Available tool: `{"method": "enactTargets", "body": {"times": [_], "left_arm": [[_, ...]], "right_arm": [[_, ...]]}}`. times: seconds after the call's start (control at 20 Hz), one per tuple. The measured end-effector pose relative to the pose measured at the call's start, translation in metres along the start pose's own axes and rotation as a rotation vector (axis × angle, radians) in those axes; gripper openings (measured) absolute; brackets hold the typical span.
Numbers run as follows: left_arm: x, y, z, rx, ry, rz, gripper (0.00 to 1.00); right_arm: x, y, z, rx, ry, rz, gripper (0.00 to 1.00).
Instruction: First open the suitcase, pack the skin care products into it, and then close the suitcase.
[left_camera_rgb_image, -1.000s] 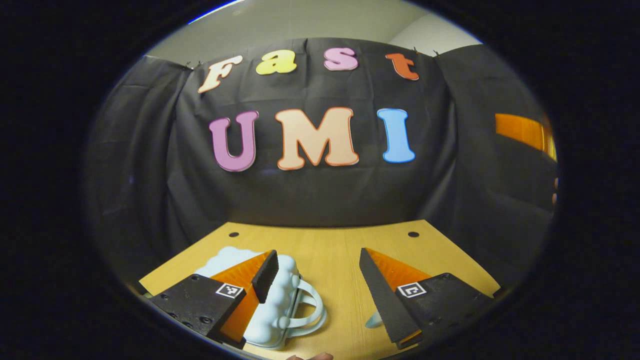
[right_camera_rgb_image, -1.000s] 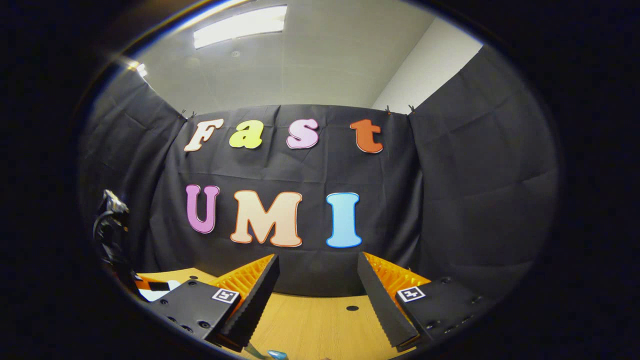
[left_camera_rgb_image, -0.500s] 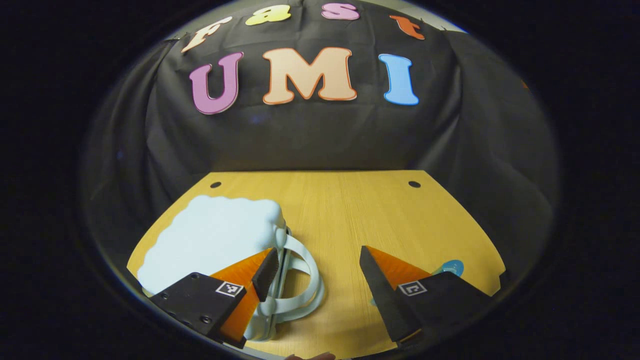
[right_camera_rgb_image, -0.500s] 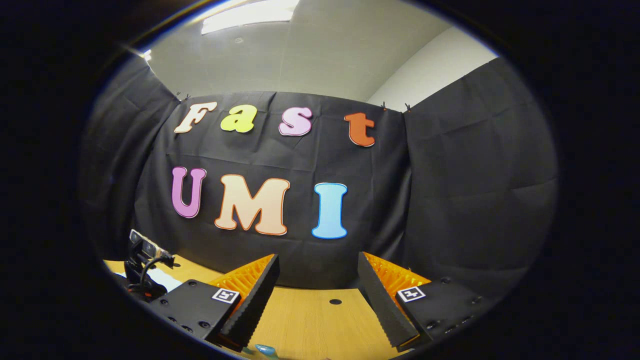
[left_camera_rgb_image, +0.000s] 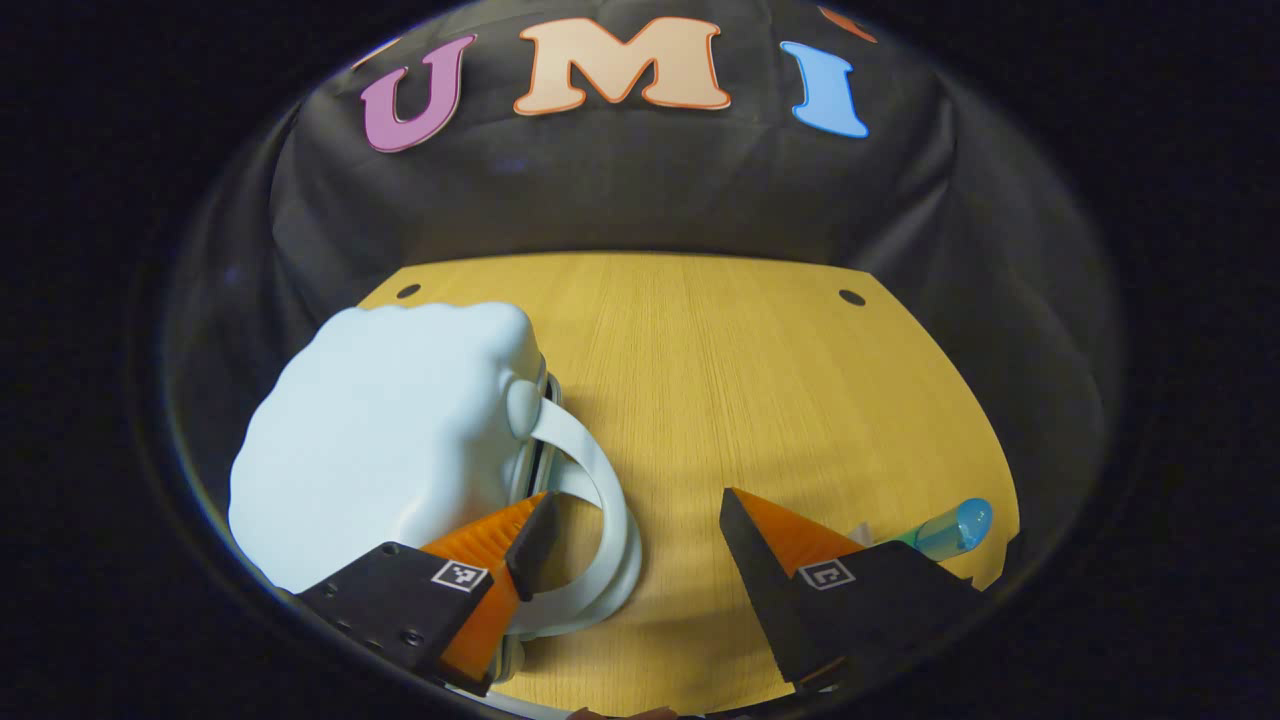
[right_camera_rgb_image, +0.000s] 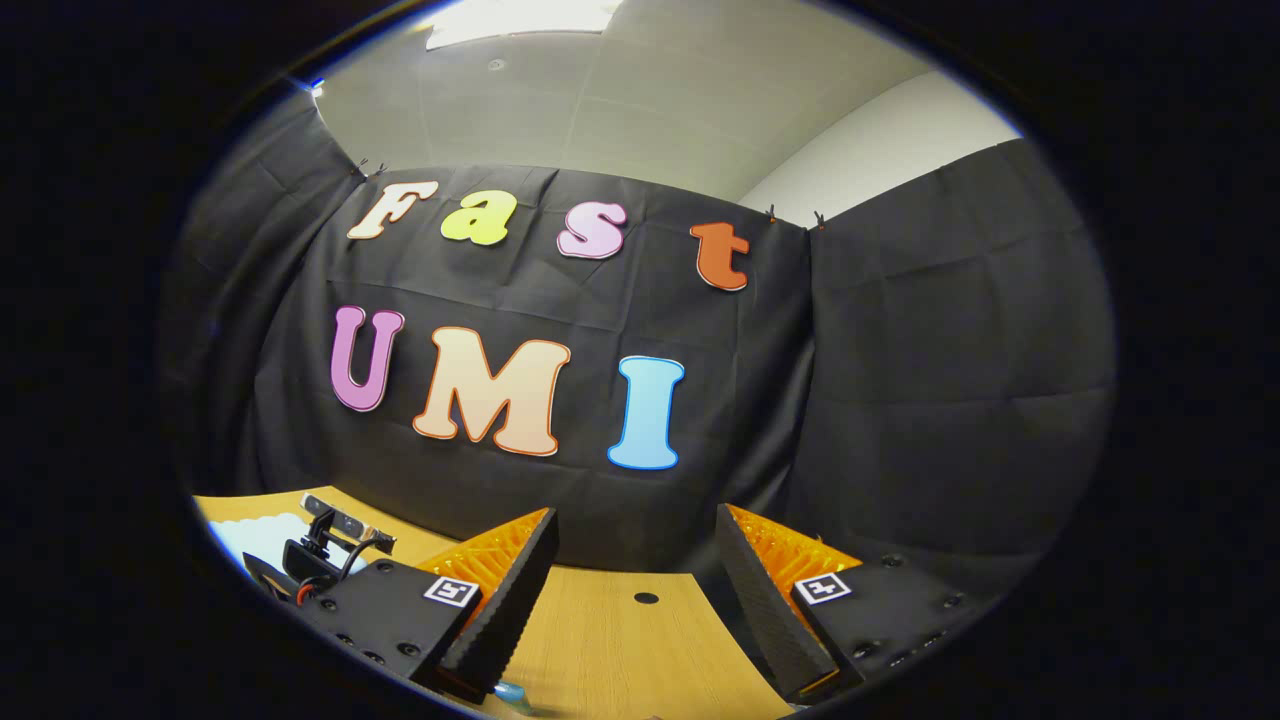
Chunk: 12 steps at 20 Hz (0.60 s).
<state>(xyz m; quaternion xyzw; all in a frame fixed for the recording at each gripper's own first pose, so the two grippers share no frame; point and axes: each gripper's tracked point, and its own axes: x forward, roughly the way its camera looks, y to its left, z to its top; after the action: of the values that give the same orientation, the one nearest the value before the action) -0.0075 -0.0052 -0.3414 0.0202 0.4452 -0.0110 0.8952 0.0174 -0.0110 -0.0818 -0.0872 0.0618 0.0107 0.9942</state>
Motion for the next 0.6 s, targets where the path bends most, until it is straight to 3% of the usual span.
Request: {"method": "enactTargets", "body": {"times": [0.05,0.45,0.5,0.6], "left_arm": [[0.004,-0.002,-0.001,0.004,0.017,-0.004,0.92],[0.029,-0.001,-0.016,-0.027,0.124,-0.029,0.89],[0.031,0.000,-0.017,-0.035,0.128,-0.031,0.86],[0.031,0.008,-0.017,-0.036,0.132,-0.006,0.69]], "right_arm": [[0.000,-0.002,-0.002,-0.005,0.009,-0.010,0.98],[-0.002,-0.018,-0.005,-0.022,0.017,-0.068,0.98],[-0.002,-0.018,-0.005,-0.021,0.014,-0.071,0.98],[-0.002,-0.018,-0.004,-0.022,0.007,-0.072,0.98]]}}
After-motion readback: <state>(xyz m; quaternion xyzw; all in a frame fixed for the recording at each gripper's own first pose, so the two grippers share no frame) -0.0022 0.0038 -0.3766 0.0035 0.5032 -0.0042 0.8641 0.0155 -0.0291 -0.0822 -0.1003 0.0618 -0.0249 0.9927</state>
